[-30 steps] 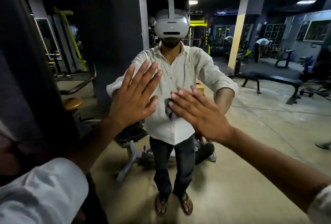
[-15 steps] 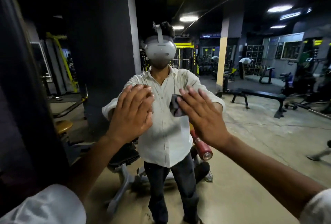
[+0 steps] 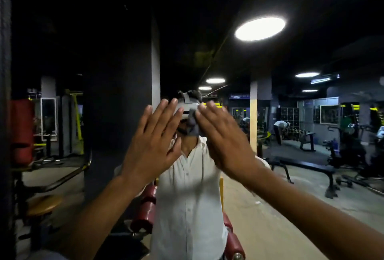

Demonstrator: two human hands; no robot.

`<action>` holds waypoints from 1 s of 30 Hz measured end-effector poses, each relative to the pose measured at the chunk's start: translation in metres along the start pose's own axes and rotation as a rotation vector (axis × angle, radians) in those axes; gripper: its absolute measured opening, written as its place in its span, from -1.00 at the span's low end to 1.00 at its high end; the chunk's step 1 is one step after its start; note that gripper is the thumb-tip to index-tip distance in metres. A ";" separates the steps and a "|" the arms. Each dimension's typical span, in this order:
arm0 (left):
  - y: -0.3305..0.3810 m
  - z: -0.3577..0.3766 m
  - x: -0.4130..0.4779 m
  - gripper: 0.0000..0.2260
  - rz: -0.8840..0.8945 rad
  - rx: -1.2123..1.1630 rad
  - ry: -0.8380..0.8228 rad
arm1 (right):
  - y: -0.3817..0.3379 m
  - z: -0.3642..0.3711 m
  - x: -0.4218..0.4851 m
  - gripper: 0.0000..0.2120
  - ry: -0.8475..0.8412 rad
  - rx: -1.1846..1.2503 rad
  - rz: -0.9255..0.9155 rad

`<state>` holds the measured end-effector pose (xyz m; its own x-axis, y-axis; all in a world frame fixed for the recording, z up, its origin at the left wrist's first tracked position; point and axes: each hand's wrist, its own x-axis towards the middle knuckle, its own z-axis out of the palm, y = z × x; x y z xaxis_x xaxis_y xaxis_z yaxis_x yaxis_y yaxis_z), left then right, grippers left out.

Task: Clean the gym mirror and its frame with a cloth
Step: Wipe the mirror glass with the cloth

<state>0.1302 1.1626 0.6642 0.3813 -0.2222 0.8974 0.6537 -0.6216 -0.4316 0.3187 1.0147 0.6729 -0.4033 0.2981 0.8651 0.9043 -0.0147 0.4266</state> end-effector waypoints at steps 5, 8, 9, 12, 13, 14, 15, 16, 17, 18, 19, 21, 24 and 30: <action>-0.004 -0.008 0.024 -0.54 -0.014 0.036 0.106 | 0.039 -0.024 0.010 -0.25 -0.107 -0.046 -0.153; -0.008 -0.011 0.058 -0.55 -0.016 0.037 0.117 | 0.084 -0.056 0.047 -0.39 0.133 0.003 0.197; -0.006 -0.010 0.065 -0.48 -0.010 0.045 0.093 | 0.092 -0.060 0.053 -0.42 0.192 0.014 0.254; 0.009 0.001 0.068 -0.34 -0.034 0.061 0.048 | 0.080 -0.047 0.041 -0.33 0.197 0.020 0.283; 0.013 0.003 0.065 -0.33 -0.044 0.064 0.046 | 0.070 -0.039 0.027 -0.27 0.143 0.005 0.227; 0.014 0.003 0.062 -0.32 -0.048 0.064 0.046 | 0.060 -0.032 0.011 -0.24 0.071 -0.011 0.138; 0.016 0.003 0.057 -0.32 -0.042 0.070 0.036 | 0.054 -0.028 -0.005 -0.26 -0.001 -0.026 0.041; 0.018 0.004 0.051 -0.32 -0.025 0.085 0.014 | 0.054 -0.028 -0.017 -0.29 -0.047 -0.041 -0.041; 0.020 0.005 0.044 -0.31 0.002 0.101 -0.014 | 0.057 -0.030 -0.024 -0.32 -0.057 -0.047 -0.073; 0.023 0.005 0.036 -0.30 0.032 0.109 -0.037 | 0.060 -0.032 -0.026 -0.35 -0.035 -0.042 -0.040; 0.025 0.006 0.029 -0.29 0.054 0.108 -0.054 | 0.061 -0.033 -0.027 -0.38 0.004 -0.020 0.034; 0.033 0.005 0.016 -0.22 0.063 0.100 -0.096 | 0.050 -0.030 -0.031 -0.42 0.083 0.054 0.159; 0.047 0.002 -0.010 -0.10 0.081 0.052 -0.145 | 0.015 -0.010 -0.072 -0.32 0.006 0.113 0.106; 0.067 0.000 -0.085 -0.03 0.137 0.064 -0.225 | -0.022 0.031 -0.204 -0.45 -0.278 0.157 -0.260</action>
<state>0.1412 1.1399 0.5589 0.5998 -0.1239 0.7905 0.6233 -0.5472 -0.5587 0.3849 0.9837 0.4790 -0.5872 0.5199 0.6204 0.7965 0.2347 0.5572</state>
